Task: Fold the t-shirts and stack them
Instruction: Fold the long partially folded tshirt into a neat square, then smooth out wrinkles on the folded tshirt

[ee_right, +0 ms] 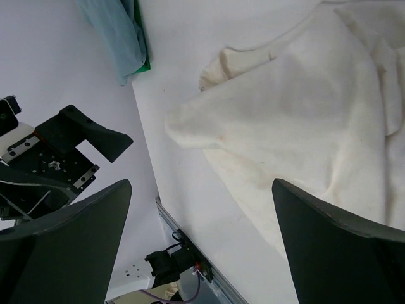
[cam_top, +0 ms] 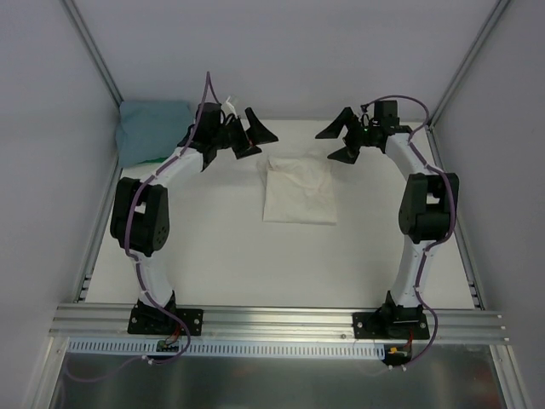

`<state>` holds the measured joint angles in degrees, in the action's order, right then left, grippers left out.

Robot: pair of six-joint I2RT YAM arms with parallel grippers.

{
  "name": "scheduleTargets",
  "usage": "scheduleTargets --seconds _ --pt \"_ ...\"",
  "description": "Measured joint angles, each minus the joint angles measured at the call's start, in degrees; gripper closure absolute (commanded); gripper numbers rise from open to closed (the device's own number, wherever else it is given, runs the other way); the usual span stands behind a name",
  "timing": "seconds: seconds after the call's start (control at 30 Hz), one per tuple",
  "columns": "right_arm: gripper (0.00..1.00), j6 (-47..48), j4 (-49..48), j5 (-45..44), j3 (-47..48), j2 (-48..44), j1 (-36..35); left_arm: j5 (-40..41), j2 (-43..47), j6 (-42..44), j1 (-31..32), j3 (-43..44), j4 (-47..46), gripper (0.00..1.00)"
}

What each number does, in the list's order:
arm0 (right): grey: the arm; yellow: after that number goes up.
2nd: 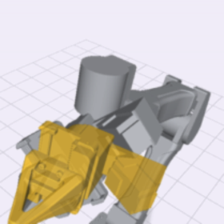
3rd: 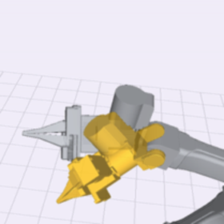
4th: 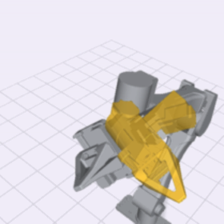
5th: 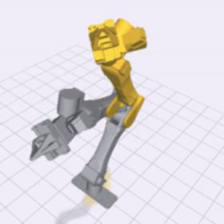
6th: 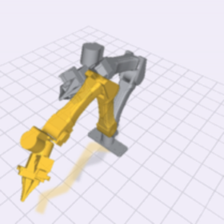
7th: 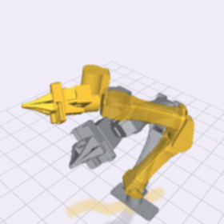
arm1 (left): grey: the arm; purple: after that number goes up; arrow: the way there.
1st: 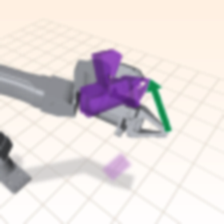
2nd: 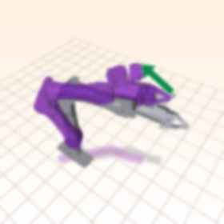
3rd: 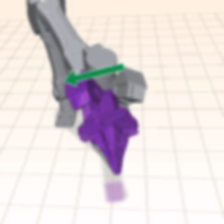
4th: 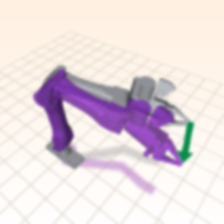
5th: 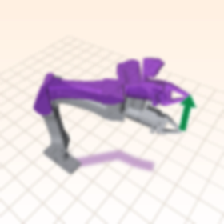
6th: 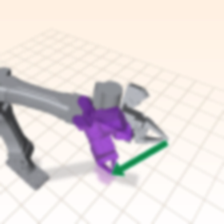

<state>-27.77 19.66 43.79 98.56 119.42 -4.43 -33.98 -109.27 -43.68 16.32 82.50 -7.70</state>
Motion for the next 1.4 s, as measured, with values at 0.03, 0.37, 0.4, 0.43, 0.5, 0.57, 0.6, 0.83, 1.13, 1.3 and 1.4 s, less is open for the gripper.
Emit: scheduleTargets --seconds 0.03,0.37,0.4,0.43,0.5,0.57,0.6,0.83,1.13,1.3,1.4 --pt "0.01 0.0 0.0 0.1 0.0 -0.7 -0.2 -1.3 0.2 -0.8 0.1 0.6 -0.5 0.01" --pt "0.01 0.0 -1.6 0.4 -9.9 -1.8 -2.1 -10.9 -4.5 -7.8 3.6 5.3 -1.1 0.01" --pt "0.01 0.1 -1.7 0.4 -11.6 -2.1 -2.1 -11.3 -4.8 -8.4 3.7 4.7 -1.1 0.01" --pt "0.01 0.2 -1.7 0.3 -13.5 -2.7 -2.1 -11.8 -5.1 -9.1 4.0 4.1 -1.1 0.01" --pt "0.01 0.2 -1.9 0.2 -16.5 -4.2 -2.1 -12.5 -5.7 -9.9 4.0 3.3 -1.0 0.01" --pt "0.01 0.4 -1.9 0.1 -19.1 -6.3 -2.1 -12.5 -5.9 -10.0 4.3 2.5 -1.1 0.01" --pt "0.01 0.5 -2.0 0.0 -20.0 -7.5 -2.0 -12.5 -5.9 -10.0 4.4 1.9 -1.3 0.01" --pt "0.01 1.8 -3.0 0.1 -23.1 -13.5 -1.8 -12.3 -8.4 -10.0 4.7 1.2 -4.0 0.01" --pt "0.01 2.8 -2.6 0.2 -24.3 -13.9 -0.1 -11.0 -17.9 -10.5 4.7 8.2 -4.1 0.01" --pt "0.00 4.1 -1.6 0.1 -24.4 -14.0 0.2 -10.0 -21.9 -12.9 4.6 13.5 -6.1 0.01" --pt "0.00 4.9 -1.1 0.1 -25.8 -14.6 0.5 -9.0 -23.5 -14.4 4.5 15.1 -7.5 0.01"
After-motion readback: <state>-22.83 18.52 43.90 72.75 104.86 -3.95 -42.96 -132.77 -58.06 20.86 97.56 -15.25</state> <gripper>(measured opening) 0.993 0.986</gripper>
